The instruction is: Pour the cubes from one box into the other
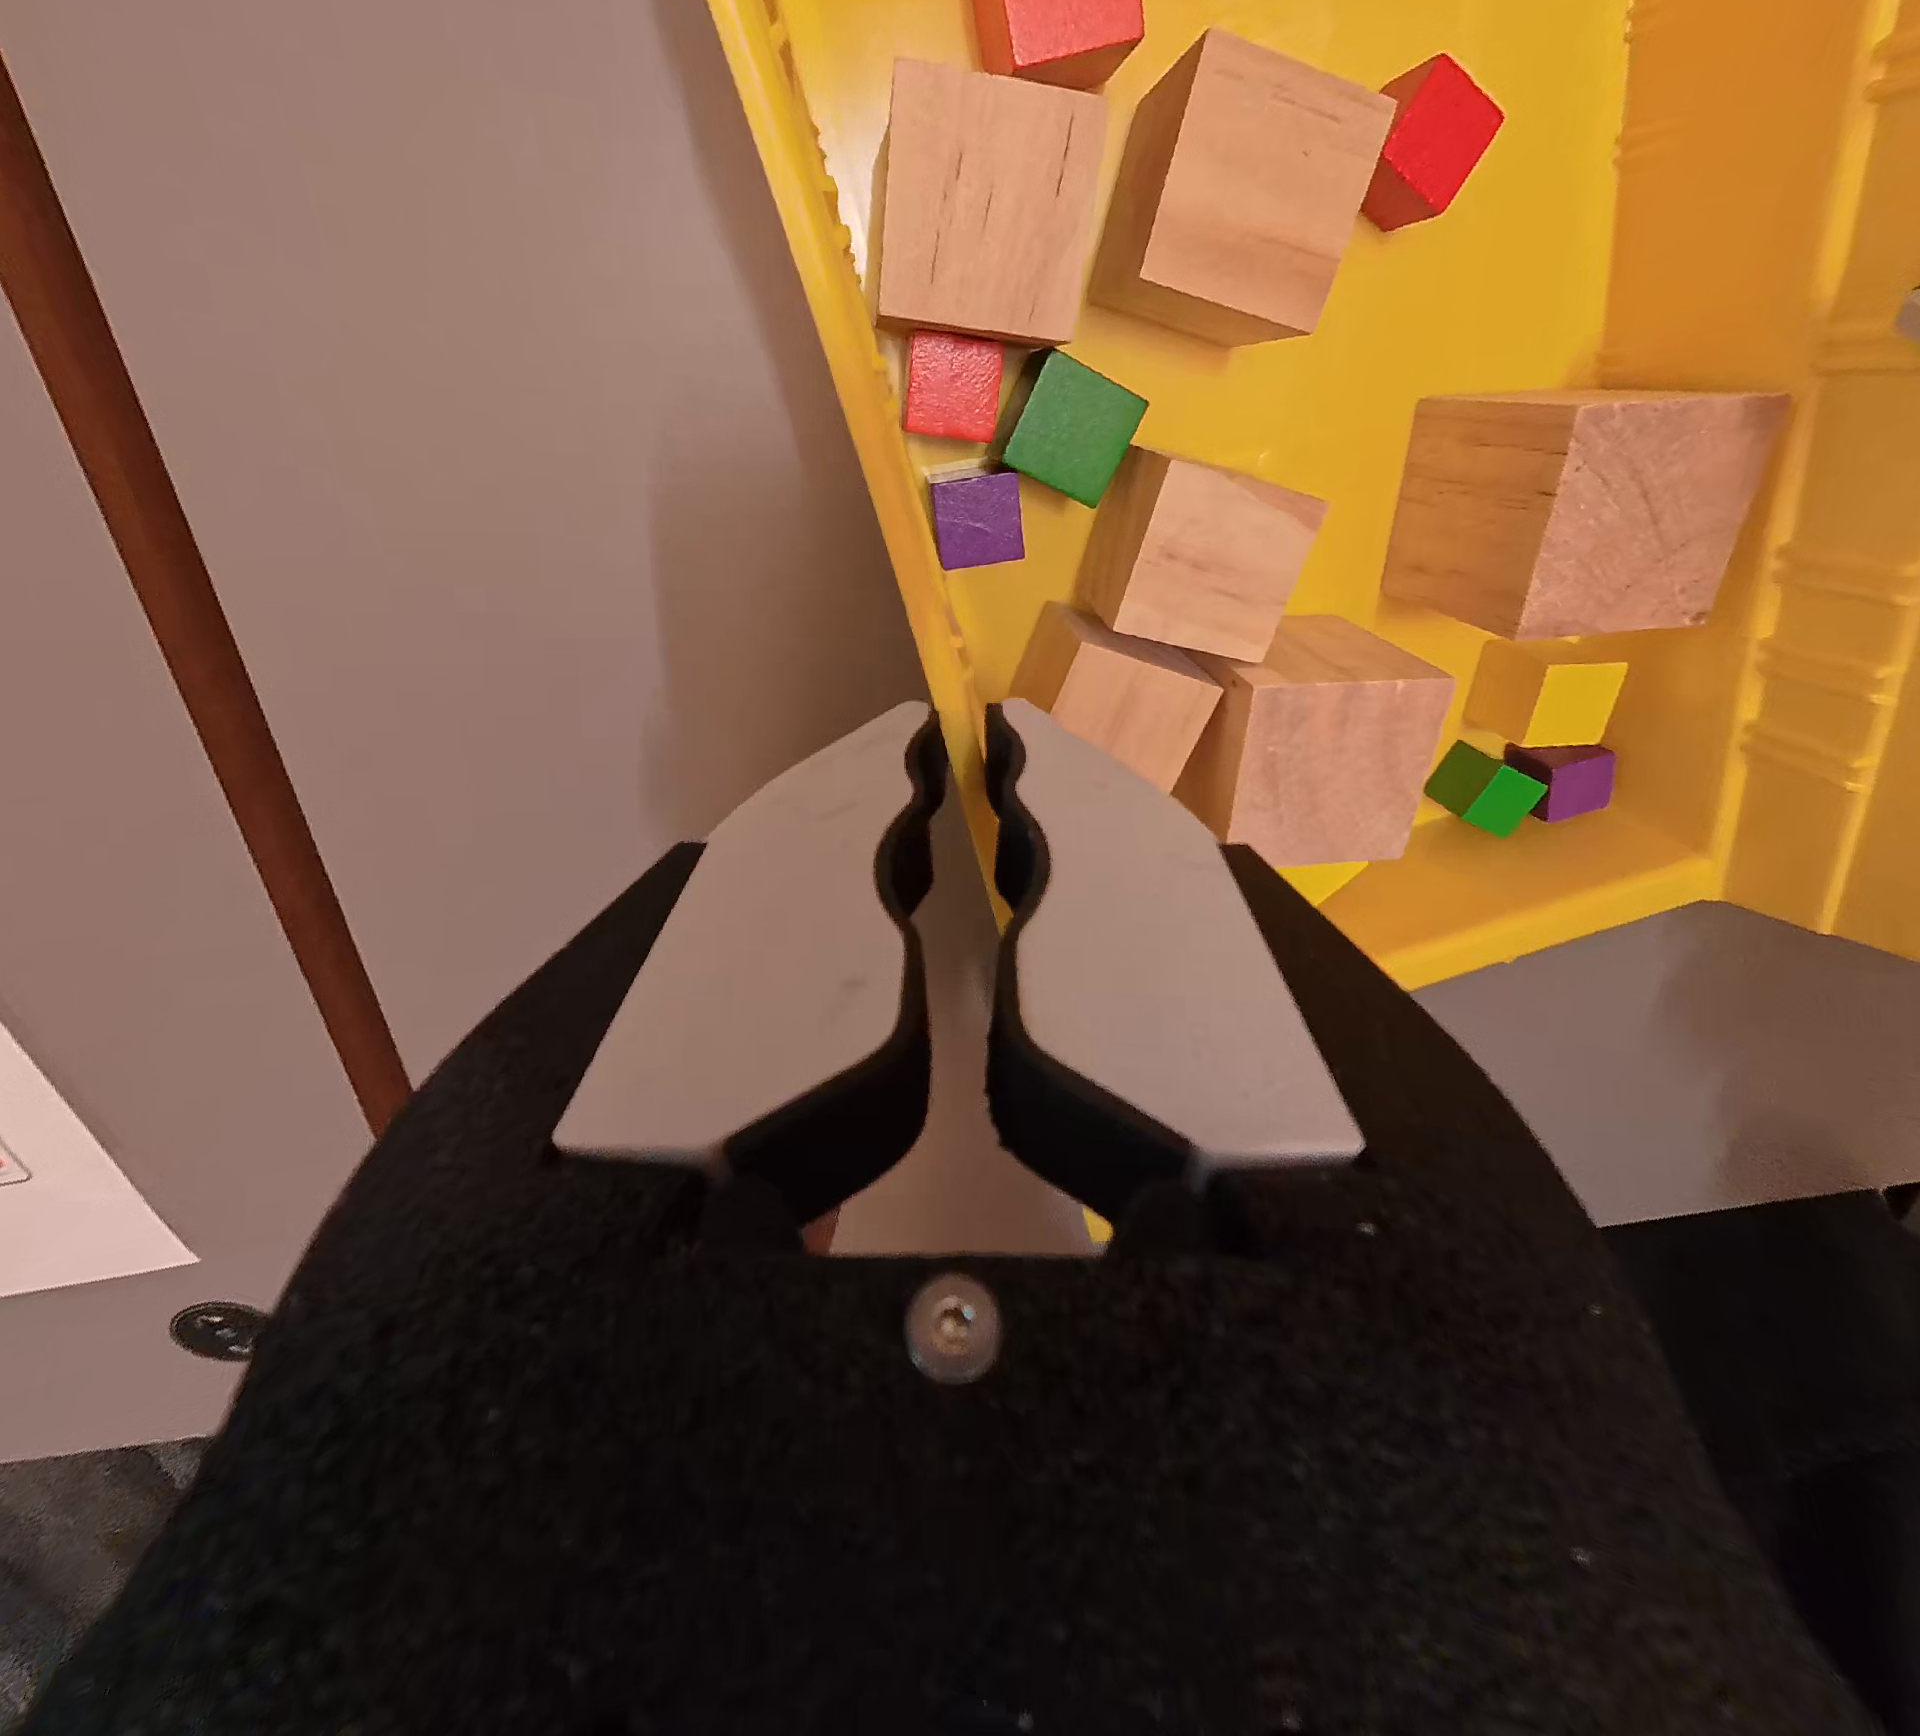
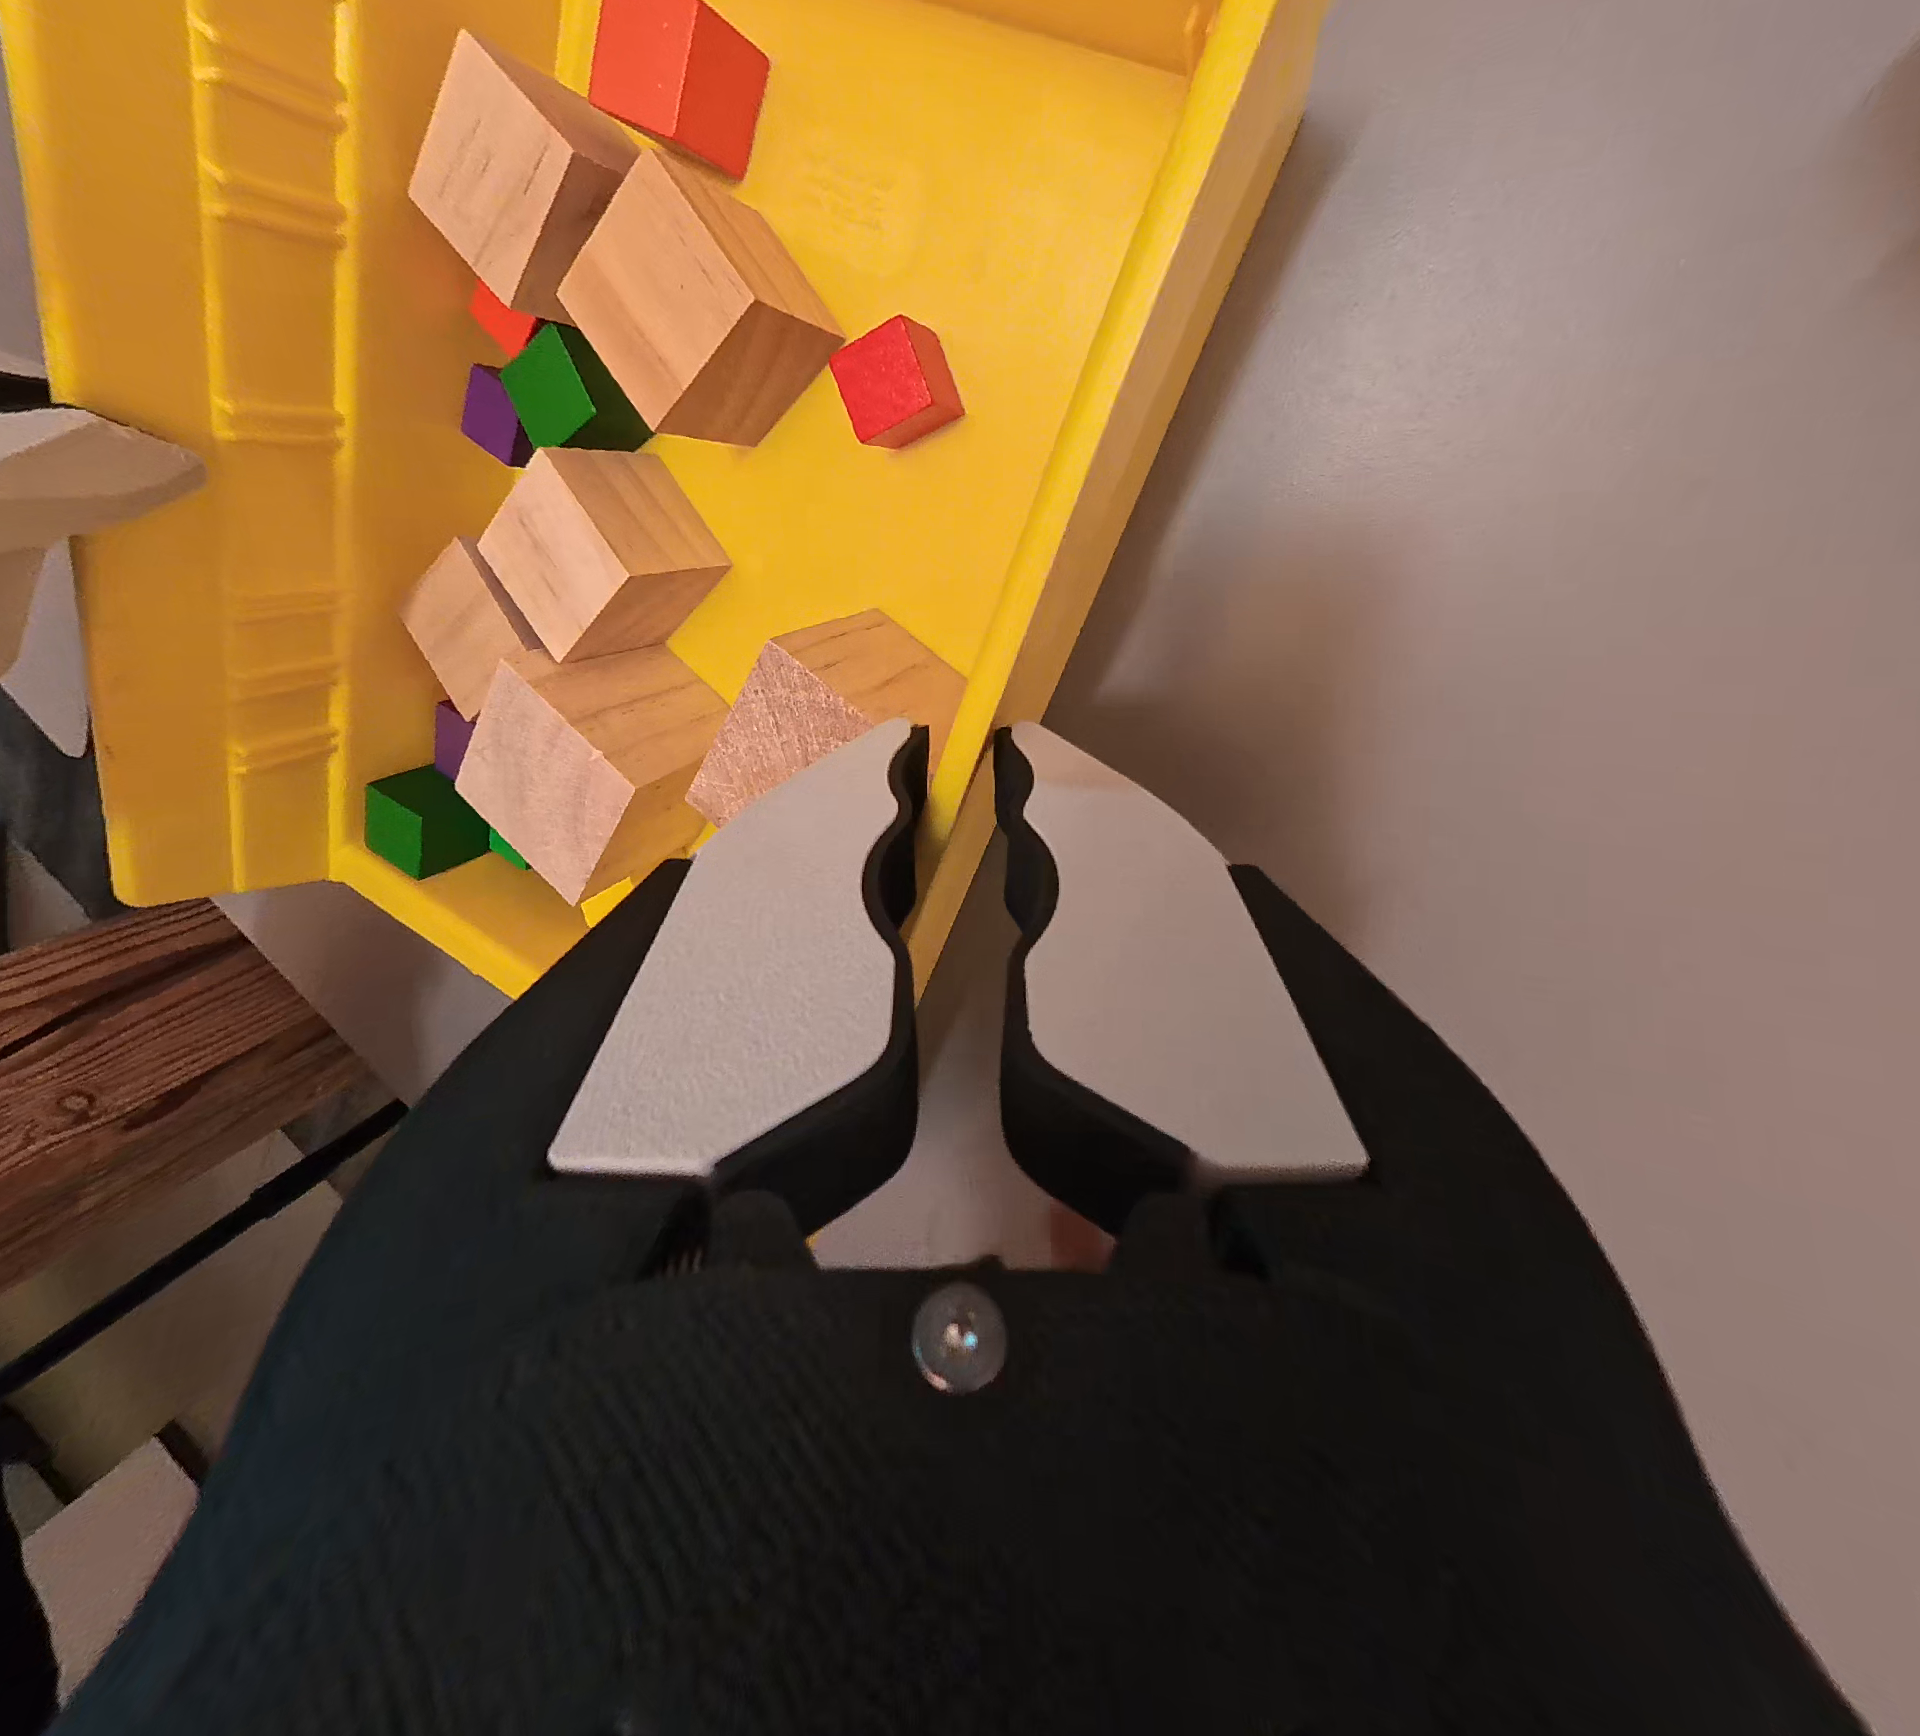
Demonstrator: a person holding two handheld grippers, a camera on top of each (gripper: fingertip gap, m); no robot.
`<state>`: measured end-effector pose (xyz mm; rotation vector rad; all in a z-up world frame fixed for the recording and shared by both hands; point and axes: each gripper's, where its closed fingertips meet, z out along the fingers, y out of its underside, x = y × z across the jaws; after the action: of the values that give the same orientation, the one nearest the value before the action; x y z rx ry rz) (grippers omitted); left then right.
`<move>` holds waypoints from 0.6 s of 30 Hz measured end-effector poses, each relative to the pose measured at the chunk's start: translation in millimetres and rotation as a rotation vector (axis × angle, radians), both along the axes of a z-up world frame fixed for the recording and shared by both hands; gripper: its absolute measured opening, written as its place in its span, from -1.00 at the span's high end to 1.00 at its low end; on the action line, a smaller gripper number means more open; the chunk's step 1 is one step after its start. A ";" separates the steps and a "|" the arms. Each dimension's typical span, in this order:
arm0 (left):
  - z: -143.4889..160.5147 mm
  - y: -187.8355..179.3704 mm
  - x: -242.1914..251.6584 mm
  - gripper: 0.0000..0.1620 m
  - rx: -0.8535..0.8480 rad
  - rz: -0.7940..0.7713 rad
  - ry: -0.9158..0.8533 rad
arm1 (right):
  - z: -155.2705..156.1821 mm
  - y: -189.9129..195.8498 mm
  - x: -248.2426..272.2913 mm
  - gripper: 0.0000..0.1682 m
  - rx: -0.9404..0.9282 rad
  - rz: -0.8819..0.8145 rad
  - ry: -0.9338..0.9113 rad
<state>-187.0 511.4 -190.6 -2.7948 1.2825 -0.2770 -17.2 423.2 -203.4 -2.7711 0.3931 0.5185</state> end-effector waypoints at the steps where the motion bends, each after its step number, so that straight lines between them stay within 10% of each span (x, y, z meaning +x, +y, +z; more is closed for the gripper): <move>1: 0.0 -0.1 0.3 0.93 -0.003 0.005 -0.008 | 0.3 0.1 0.4 0.87 0.007 -0.003 -0.001; 18: 12.4 -21.0 11.7 0.94 -0.038 0.032 -0.104 | 15.7 -14.5 18.0 0.92 0.003 0.012 -0.127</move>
<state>-175.3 490.3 -178.3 -2.7874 1.2220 -0.4435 0.8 408.7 -187.6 -2.7864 0.3466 0.3433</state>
